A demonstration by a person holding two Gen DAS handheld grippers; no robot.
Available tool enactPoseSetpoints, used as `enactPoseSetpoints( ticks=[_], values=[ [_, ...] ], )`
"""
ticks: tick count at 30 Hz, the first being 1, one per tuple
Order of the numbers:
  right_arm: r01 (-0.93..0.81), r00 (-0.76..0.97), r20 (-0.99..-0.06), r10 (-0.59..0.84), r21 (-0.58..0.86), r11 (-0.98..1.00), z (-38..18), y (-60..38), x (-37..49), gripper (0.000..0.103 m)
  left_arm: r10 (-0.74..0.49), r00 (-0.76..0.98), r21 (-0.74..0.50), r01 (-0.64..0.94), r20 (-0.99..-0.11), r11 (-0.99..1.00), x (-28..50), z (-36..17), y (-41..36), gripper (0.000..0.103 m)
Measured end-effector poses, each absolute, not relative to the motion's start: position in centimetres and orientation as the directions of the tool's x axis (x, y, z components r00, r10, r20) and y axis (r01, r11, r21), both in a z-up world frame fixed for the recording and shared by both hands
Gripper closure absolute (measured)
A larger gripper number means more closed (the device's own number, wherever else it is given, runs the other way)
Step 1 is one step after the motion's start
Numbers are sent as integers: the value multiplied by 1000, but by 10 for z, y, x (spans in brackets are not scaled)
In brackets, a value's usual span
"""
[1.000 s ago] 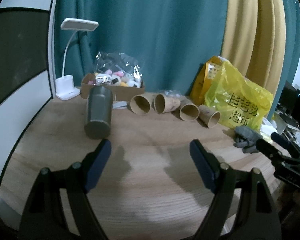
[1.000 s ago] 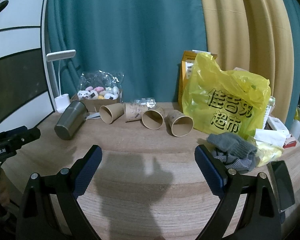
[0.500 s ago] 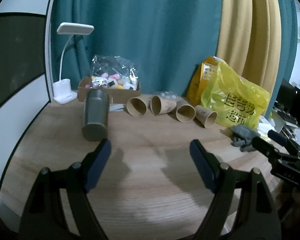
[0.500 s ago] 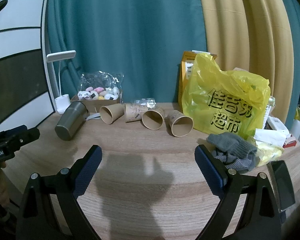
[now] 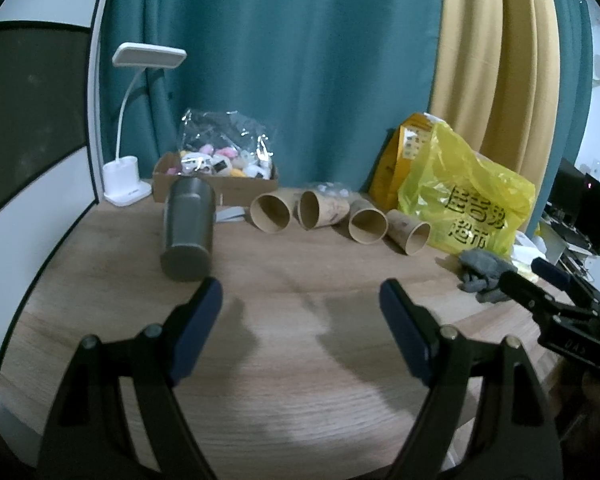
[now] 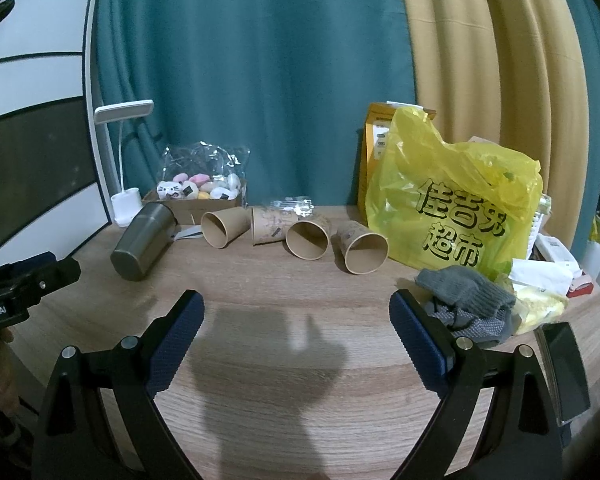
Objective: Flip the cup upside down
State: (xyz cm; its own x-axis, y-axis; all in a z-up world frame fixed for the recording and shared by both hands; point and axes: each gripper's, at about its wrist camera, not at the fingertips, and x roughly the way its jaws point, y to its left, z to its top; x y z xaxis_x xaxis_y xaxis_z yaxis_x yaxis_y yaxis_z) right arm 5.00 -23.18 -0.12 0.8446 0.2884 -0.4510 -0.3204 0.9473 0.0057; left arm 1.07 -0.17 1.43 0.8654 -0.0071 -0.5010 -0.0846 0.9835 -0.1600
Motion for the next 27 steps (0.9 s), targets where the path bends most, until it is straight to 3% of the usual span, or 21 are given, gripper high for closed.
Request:
enactPoseSetpoints(
  ticks=[27],
  values=[
    [-325,845,-449,290,0,946,0,-226,52,7,11,868,-159,-103,-497,982,8,13,1,21]
  ],
)
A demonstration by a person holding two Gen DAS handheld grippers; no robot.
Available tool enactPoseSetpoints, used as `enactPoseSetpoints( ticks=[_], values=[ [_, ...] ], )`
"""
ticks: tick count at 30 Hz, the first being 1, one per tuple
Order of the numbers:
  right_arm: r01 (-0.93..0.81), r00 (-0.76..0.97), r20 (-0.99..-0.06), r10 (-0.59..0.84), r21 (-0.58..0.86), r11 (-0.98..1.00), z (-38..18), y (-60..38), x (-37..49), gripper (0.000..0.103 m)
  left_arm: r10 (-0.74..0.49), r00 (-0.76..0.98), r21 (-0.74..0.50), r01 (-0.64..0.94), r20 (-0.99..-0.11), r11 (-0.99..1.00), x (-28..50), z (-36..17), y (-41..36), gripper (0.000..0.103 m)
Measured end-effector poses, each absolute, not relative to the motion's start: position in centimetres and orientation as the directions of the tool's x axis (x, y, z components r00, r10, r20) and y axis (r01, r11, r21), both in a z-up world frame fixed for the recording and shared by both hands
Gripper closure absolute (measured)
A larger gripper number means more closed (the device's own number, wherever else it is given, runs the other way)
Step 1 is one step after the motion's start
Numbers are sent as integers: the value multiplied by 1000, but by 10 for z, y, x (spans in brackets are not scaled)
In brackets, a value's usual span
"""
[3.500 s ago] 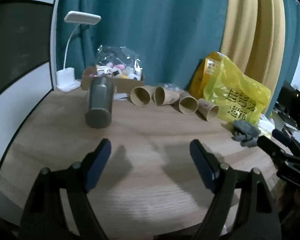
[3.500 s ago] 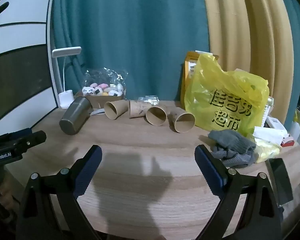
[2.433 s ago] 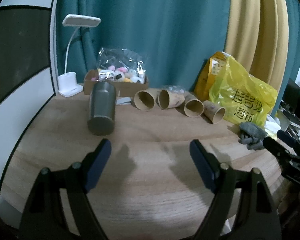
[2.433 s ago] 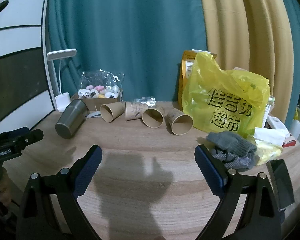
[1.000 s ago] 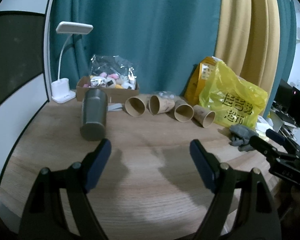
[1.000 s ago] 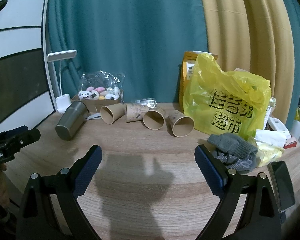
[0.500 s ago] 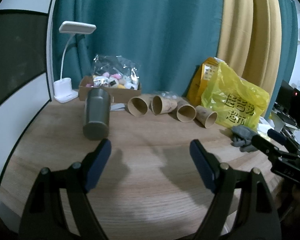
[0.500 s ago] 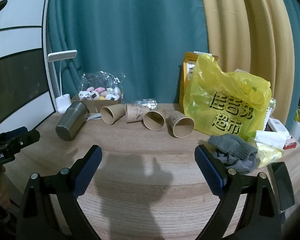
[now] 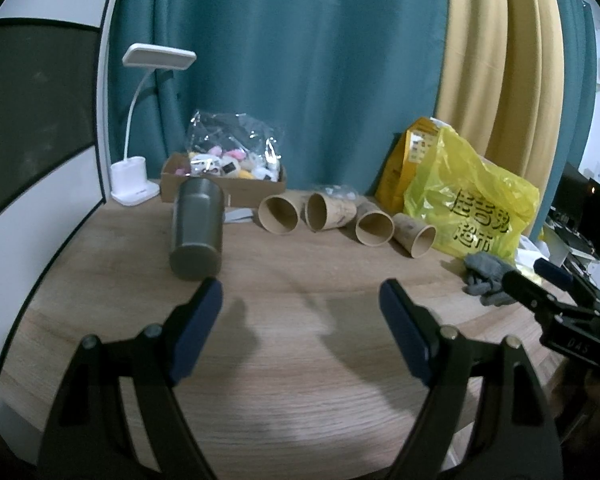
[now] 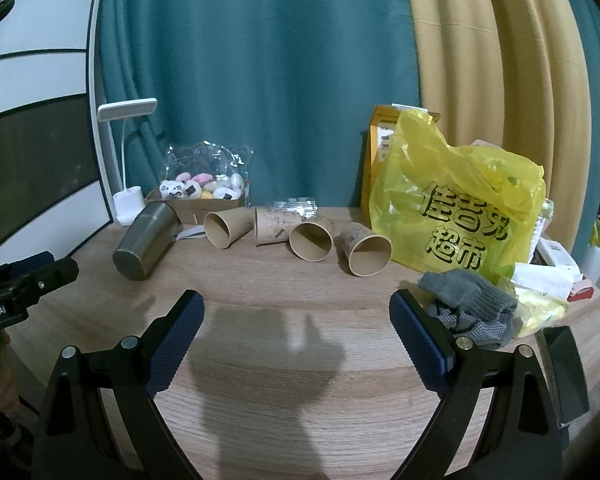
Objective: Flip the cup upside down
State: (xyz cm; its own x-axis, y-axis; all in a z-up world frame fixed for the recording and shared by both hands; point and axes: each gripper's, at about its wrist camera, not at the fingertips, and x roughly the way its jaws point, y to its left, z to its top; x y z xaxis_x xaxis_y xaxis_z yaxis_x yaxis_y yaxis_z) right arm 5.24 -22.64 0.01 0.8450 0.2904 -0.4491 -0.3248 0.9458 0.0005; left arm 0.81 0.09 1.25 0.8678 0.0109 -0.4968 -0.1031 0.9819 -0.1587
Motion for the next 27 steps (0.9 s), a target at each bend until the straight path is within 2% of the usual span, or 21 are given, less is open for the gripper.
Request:
enactPoseSetpoints(
  ticks=[20,27],
  values=[
    [-327,838,-458,296,12,945,-5,-221,55,7,6,859,-160,-103,-513,982,13,11,5,21],
    [-331,811,-499,306,39,943,-18,-224,75,7,-45,795,-164,-68,-605,984,52,-5,8,21]
  ],
)
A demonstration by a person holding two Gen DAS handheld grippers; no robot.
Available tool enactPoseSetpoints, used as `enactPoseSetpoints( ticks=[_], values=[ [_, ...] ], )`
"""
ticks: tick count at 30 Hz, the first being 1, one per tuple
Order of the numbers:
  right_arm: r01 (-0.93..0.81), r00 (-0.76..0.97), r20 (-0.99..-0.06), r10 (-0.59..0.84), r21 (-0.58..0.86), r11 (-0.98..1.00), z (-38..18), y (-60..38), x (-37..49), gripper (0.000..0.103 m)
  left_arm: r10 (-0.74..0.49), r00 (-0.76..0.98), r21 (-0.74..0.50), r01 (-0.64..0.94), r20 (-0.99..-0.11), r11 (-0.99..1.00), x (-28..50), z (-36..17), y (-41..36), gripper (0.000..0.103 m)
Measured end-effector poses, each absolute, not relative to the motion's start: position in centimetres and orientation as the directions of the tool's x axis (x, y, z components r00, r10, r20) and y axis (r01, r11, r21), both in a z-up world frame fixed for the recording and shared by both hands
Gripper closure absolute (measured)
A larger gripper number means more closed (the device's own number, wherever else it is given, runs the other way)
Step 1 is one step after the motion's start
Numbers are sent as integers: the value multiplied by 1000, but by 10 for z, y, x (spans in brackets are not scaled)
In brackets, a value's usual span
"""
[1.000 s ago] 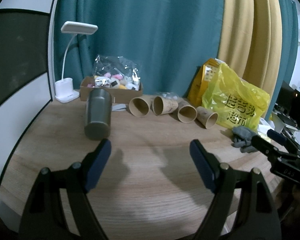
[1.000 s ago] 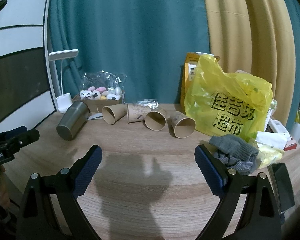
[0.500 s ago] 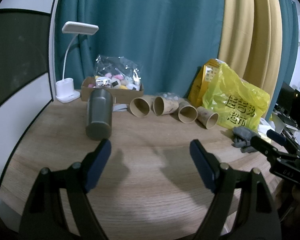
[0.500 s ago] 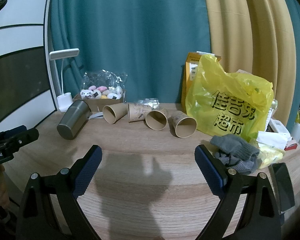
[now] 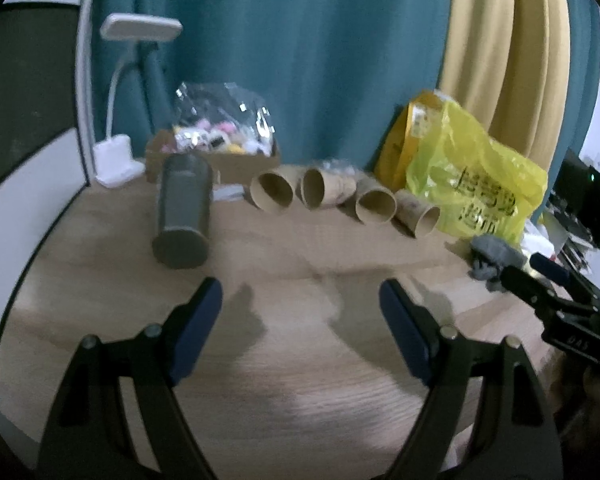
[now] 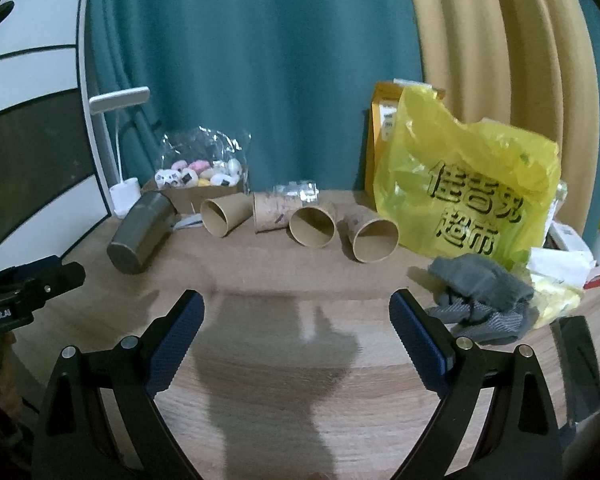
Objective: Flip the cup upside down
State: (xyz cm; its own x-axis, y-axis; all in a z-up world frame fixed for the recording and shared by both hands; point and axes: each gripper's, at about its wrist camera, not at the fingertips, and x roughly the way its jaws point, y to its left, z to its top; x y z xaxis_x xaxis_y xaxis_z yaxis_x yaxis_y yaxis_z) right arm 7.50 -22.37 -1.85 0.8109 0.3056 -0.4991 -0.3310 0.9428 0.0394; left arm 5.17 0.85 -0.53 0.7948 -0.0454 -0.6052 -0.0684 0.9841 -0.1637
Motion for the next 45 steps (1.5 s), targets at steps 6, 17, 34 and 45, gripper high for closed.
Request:
enactPoseSetpoints(
  ticks=[6,17,34,45],
  values=[
    [-316,780,-546,305,76,946,-29,-229,111,7,-71,712,-128,-27,-698,991,122,-11,20,21],
    [-315,749,-585,312,101,944,-42,-217,182,7,-53,629,-46,28,-775,999,261,-7,34,21],
    [-256,715,-630,302,166,952,-70,-227,235,7,32,422,53,39,-906,998,407,-78,35,22],
    [-252,718,-628,301,168,953,-69,-229,234,7,3,462,14,20,-887,1000,383,-71,38,38]
  ],
)
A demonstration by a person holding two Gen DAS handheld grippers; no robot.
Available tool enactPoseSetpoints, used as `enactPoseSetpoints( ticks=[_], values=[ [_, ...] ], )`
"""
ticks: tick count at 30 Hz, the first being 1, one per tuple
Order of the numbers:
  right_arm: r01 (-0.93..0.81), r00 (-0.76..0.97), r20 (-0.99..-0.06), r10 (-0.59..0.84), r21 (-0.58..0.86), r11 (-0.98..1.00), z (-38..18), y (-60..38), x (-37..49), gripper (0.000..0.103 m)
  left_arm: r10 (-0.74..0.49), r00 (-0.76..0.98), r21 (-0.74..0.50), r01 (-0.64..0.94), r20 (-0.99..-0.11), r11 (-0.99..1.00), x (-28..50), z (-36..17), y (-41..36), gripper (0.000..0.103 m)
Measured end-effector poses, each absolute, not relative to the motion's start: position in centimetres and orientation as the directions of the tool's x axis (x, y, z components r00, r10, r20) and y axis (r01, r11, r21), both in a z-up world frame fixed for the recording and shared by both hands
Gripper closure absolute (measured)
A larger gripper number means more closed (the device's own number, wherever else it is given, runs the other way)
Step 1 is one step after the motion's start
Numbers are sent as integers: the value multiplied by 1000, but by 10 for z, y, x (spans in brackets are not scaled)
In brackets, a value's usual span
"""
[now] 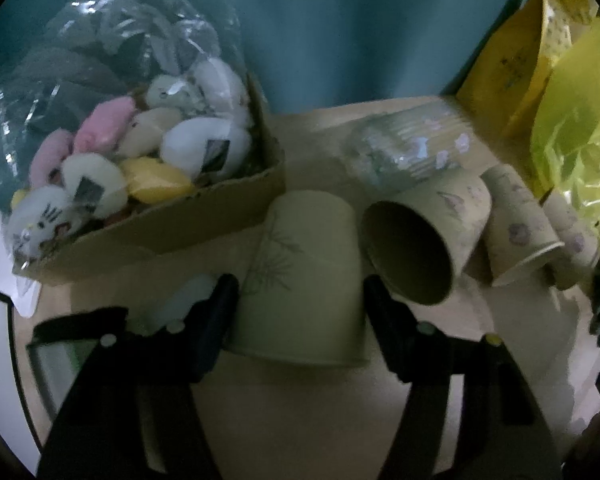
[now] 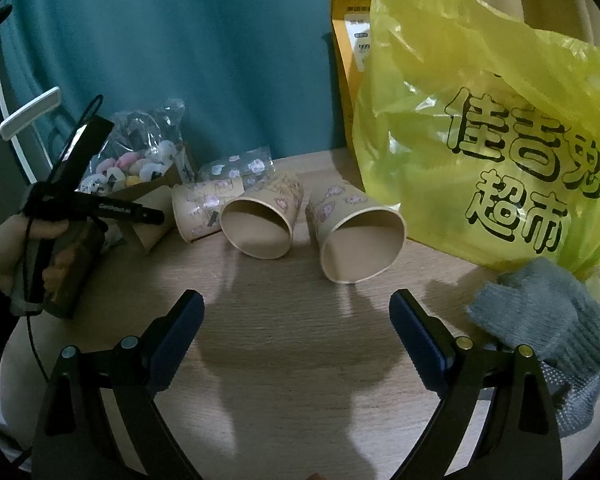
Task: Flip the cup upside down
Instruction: 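Move the left gripper to the tan bamboo-print paper cup and grasp it, then lift the paper cup with the left gripper and carry it toward the right gripper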
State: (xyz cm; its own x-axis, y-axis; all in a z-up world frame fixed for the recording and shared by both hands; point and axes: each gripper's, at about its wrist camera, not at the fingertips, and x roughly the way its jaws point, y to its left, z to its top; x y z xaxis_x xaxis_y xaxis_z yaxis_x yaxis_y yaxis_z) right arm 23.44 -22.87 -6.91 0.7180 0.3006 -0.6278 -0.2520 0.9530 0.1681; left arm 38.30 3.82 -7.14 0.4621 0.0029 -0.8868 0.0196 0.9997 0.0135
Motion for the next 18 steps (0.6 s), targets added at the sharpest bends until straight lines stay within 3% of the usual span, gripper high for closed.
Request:
enactPoseSetpoints(
  ticks=[9,18],
  values=[
    [-272,727,-610,316,166,948,-58,-224,214,7,-73,508,-69,28,-858,997,302,-42,26,38],
    [-300,705,-615,354,194,934,-58,-222,174,7,-173,492,-192,13,-853,981,205,-52,-5,38]
  ],
)
